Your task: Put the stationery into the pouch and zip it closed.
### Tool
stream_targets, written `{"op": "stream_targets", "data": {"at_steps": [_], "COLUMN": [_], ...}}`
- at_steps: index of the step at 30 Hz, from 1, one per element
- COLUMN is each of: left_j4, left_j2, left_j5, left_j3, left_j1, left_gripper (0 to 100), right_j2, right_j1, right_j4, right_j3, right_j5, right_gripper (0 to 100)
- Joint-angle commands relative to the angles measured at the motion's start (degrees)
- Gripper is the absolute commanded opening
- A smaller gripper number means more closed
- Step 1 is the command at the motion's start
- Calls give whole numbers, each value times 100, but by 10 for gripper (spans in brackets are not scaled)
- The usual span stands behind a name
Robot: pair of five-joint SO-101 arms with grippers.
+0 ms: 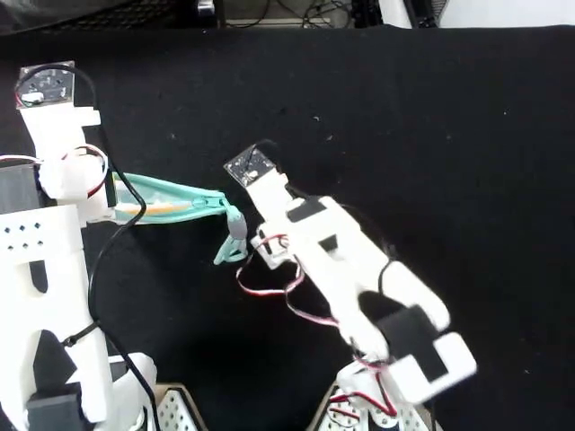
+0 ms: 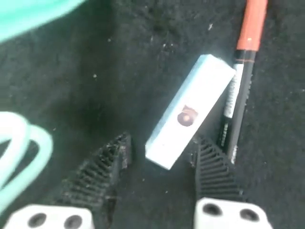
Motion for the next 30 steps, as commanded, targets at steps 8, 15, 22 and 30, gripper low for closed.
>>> {"op": "stream_targets", "data": {"at_steps": [8,15,22,30], "left_j4": [-123,-123,-123,-123], "left_j2": [79,79,97,97], "left_j5": [-35,-35,-35,-35], "left_j3": [259,251,251,224], "left_j1": [-48,-40,-48,-48], "left_gripper": [29,29,29,29], "right_j2": [-1402,-3275,-3741,-3741], "right_j1": [97,105,782,158], "right_j4": [123,1073,1204,1020], "right_j3": [1007,2484,2404,2105], "right_j5": [-97,765,958,905], "right_gripper": [12,25,198,201]}}
